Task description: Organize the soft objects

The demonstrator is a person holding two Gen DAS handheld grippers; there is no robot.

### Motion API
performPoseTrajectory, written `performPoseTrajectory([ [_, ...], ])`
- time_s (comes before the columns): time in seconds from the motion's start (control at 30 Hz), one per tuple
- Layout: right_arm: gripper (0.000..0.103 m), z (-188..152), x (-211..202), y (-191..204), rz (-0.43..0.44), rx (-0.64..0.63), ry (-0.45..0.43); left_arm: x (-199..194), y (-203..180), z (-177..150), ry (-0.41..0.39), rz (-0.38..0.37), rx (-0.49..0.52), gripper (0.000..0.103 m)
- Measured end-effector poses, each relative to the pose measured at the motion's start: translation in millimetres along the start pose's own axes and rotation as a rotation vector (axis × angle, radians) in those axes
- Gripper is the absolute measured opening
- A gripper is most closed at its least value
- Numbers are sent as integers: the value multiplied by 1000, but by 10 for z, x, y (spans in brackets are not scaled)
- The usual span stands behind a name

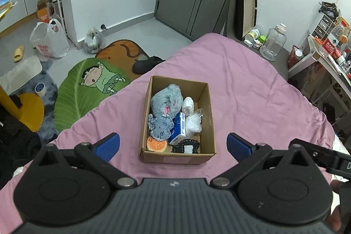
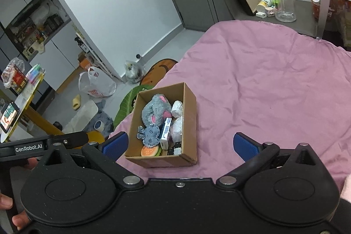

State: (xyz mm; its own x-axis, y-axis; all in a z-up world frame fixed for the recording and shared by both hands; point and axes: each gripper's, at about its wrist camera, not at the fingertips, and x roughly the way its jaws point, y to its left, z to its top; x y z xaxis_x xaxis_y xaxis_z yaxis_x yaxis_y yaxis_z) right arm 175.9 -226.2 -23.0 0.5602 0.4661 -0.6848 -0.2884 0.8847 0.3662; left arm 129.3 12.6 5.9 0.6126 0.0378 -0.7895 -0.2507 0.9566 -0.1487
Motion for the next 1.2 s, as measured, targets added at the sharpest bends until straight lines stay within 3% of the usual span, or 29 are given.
performPoseTrajectory([
  [0.7, 103, -652, -726, 130, -73, -45, -118, -727, 38, -597, -116, -40, 46, 103],
  [1.2, 103, -890, -1017, 198, -52, -89, -118, -979, 25, -859, -152, -20, 76, 103],
])
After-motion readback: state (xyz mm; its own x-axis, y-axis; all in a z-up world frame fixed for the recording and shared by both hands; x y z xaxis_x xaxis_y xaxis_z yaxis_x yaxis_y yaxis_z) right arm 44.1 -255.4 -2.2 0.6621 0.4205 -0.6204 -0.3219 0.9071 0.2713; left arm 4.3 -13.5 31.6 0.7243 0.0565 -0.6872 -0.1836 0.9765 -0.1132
